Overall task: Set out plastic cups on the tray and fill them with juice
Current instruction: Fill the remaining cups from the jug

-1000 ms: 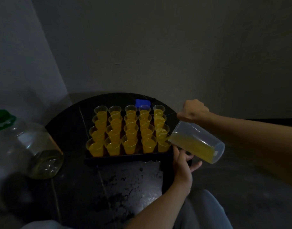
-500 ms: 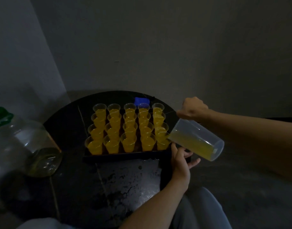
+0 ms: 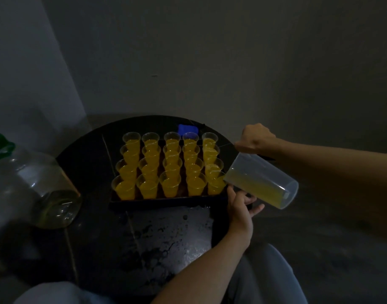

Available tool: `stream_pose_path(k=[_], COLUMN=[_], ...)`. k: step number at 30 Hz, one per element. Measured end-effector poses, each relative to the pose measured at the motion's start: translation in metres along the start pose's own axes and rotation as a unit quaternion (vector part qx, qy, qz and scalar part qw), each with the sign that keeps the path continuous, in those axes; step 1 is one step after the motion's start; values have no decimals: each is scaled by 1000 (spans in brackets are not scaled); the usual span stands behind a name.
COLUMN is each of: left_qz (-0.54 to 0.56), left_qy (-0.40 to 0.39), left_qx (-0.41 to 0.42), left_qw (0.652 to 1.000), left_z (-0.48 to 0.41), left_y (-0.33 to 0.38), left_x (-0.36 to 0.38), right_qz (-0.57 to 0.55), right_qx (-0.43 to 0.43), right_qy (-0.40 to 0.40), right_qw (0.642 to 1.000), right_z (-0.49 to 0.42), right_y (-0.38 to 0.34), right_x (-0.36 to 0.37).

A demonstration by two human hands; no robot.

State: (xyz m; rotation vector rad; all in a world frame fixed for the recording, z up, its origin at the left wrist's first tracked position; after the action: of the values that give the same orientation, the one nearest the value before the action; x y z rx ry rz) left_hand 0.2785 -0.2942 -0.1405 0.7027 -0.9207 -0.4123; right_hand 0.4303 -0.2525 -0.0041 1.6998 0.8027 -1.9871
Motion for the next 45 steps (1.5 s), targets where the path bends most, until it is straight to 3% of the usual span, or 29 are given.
stream_pose_path(k=[12, 28, 37, 45], left_qz=[-13, -98, -127, -151], left_qy=[-3, 7, 25, 81], left_qx=[8, 38, 123, 229], left_qw=[1000, 994, 984, 958], left_z=[3, 14, 29, 59], left_y=[6, 27, 94, 192], left_x=[-1, -6, -12, -59], right_qz=[-11, -105, -200, -320], right_qx=[-1, 47, -4, -87], right_qy=[-6, 71, 173, 149], right_qw=[1000, 991, 965, 932], right_z=[-4, 26, 38, 18], right_y=[-2, 24, -5, -101], right_x=[1, -13, -56, -78])
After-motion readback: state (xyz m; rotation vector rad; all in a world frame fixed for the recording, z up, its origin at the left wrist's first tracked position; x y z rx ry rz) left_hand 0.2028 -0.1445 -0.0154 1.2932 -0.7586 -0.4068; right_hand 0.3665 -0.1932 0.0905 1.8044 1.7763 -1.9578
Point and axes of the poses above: each hand's wrist, its own z-axis away from the middle knuckle, its own x-axis out of the palm, y = z × x, the point moved 5 cm from there along -z, towards the middle knuckle, and after that the axes turned 7 degrees about -x, right-handed, at the moved point
